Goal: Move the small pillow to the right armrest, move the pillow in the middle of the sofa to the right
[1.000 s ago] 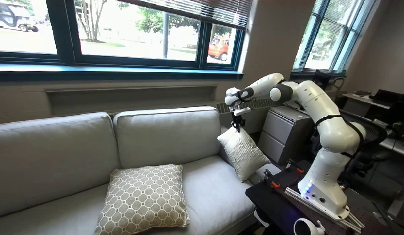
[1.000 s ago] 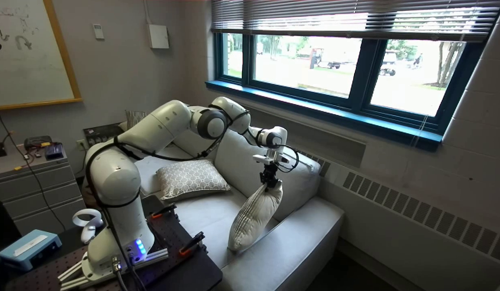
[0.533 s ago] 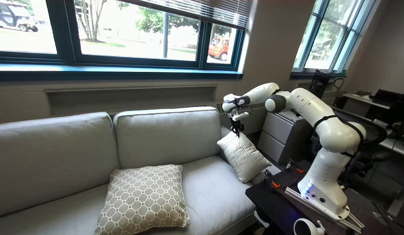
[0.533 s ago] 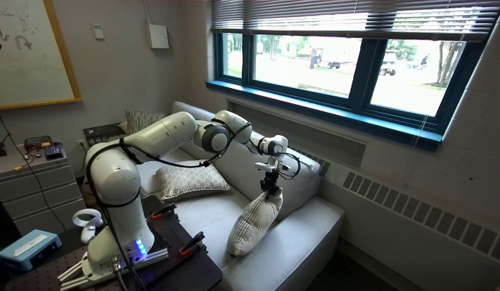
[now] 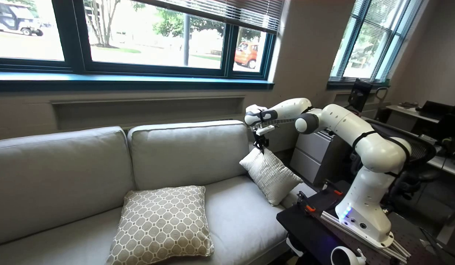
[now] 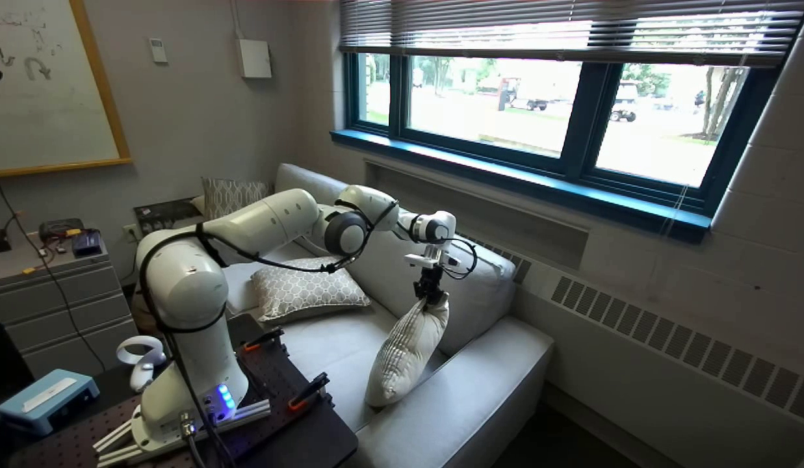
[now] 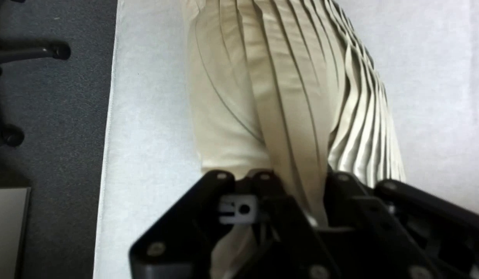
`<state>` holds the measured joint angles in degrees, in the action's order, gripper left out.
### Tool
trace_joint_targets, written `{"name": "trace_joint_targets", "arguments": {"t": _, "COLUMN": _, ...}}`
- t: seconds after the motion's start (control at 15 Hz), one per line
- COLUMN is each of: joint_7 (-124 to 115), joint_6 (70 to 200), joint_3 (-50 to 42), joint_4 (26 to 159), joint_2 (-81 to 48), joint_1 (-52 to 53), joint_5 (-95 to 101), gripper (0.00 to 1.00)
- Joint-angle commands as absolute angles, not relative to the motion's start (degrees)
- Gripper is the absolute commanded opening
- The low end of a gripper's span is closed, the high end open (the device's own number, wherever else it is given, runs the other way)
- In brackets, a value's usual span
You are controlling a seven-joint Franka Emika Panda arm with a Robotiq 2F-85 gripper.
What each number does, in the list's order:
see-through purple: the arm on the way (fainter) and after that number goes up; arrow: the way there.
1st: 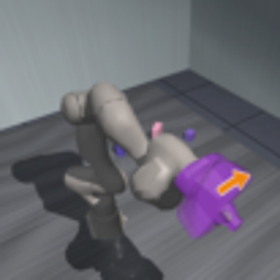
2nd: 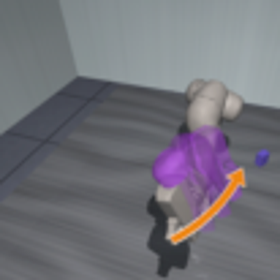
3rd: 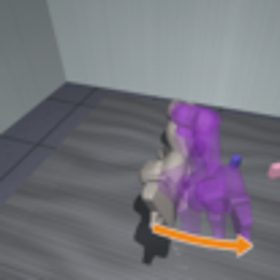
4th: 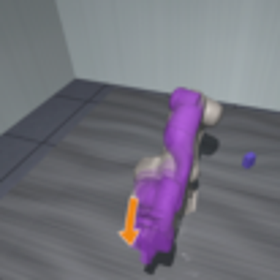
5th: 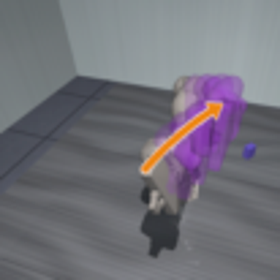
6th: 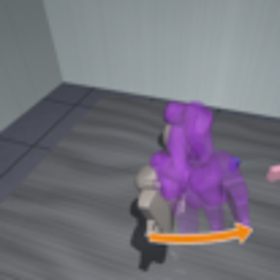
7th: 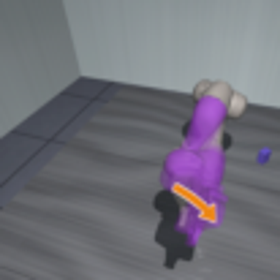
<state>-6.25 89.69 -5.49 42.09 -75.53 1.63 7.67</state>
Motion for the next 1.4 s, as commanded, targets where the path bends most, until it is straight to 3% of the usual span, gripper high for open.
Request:
{"name": "trace_joint_targets", "arguments": {"t": 0.0, "joint_7": -5.29, "joint_6": 84.80, "joint_3": -5.00, "joint_4": 33.32, "joint_2": -78.68, "joint_1": 2.21, "joint_5": 7.44, "gripper": 0.07}}
{"name": "trace_joint_targets", "arguments": {"t": 0.27, "joint_7": -5.86, "joint_6": 83.65, "joint_3": -5.43, "joint_4": 29.73, "joint_2": -79.46, "joint_1": 1.91, "joint_5": 7.41, "gripper": 0.08}}
{"name": "trace_joint_targets", "arguments": {"t": 0.33, "joint_7": -5.91, "joint_6": 83.58, "joint_3": -5.47, "joint_4": 29.02, "joint_2": -79.96, "joint_1": 1.63, "joint_5": 7.33, "gripper": 0.31}}
{"name": "trace_joint_targets", "arguments": {"t": 0.93, "joint_7": -6.50, "joint_6": 82.67, "joint_3": -5.12, "joint_4": 28.24, "joint_2": -83.25, "joint_1": 0.25, "joint_5": 6.23, "gripper": 0.98}}
{"name": "trace_joint_targets", "arguments": {"t": 1.33, "joint_7": -7.07, "joint_6": 83.62, "joint_3": -3.40, "joint_4": 28.14, "joint_2": -77.37, "joint_1": -1.68, "joint_5": 1.41, "gripper": 1.00}}
